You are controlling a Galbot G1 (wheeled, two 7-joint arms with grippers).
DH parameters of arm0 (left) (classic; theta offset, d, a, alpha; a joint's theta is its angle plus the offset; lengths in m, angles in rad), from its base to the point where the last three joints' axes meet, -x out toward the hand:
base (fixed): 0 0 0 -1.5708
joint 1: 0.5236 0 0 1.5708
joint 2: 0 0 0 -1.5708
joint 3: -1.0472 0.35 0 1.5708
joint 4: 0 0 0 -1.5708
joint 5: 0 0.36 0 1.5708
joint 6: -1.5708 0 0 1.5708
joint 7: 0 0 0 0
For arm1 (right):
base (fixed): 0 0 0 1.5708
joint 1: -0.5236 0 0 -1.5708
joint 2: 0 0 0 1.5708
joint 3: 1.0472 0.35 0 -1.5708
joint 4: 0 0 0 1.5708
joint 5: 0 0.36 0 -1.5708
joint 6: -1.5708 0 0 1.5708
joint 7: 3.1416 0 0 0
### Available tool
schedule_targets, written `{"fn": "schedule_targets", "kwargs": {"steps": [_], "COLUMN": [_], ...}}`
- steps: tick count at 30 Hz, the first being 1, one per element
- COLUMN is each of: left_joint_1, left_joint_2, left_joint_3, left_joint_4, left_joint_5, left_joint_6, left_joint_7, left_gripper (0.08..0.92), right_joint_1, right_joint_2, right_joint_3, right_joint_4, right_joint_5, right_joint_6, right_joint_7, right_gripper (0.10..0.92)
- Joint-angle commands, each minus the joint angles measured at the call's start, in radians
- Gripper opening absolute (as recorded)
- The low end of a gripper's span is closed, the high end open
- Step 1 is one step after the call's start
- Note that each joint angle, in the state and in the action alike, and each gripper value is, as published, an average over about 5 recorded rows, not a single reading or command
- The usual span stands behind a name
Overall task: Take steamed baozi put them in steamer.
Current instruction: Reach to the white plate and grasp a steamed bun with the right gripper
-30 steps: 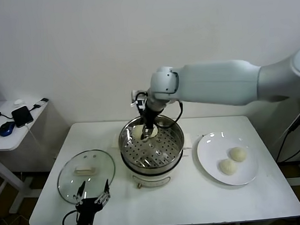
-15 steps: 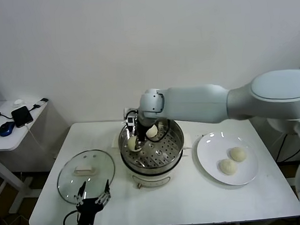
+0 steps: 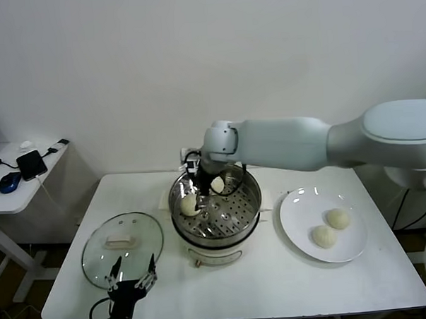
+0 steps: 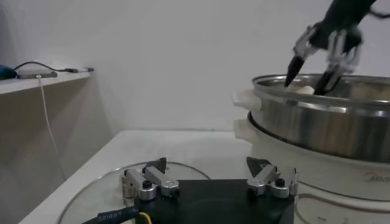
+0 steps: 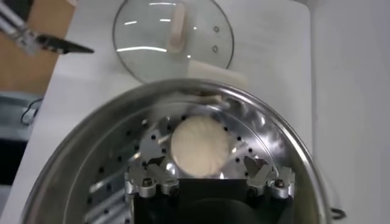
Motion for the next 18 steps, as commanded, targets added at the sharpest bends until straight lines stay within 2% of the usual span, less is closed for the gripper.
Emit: {"fn": "schedule_targets", "kwargs": {"steps": [1,5,9,13,18], "left_joint_1": [0.0,-0.006,-0.014,-0.015,-0.005], "left_joint_2": [0.0,0.0,-0.006,-0.007,-0.011], "left_joint_3": [0.004,0.005,0.004,-0.001,-0.003], "left_joint_4": [-0.002,0.001,0.0,0.003,0.005], "left_joint_5": [0.001,0.004,0.015,0.016,0.019], "left_joint_6": [0.001,0.003,0.007,0.007,0.005], "left_joint_7": [0.001,0.001,0.003,0.003,0.002], "left_gripper": [0.823,0.823,0.823,0.823,0.823], "right_joint_1": [0.343,0.403,0.332,0.174,-0.022], "right_joint_2": [-0.324,-0.495,-0.635,-0.712,-0.739], "right_joint_3": [-0.237,-0.361,-0.395,-0.335,-0.209], "right_joint_4": [0.127,0.217,0.256,0.248,0.199], "right_joint_5": [-0.068,-0.195,-0.334,-0.46,-0.561], "right_joint_6": [0.257,0.295,0.296,0.28,0.245], "right_joint_7": [-0.308,-0.319,-0.291,-0.261,-0.233], "right_gripper": [0.823,0.823,0.823,0.823,0.823]}}
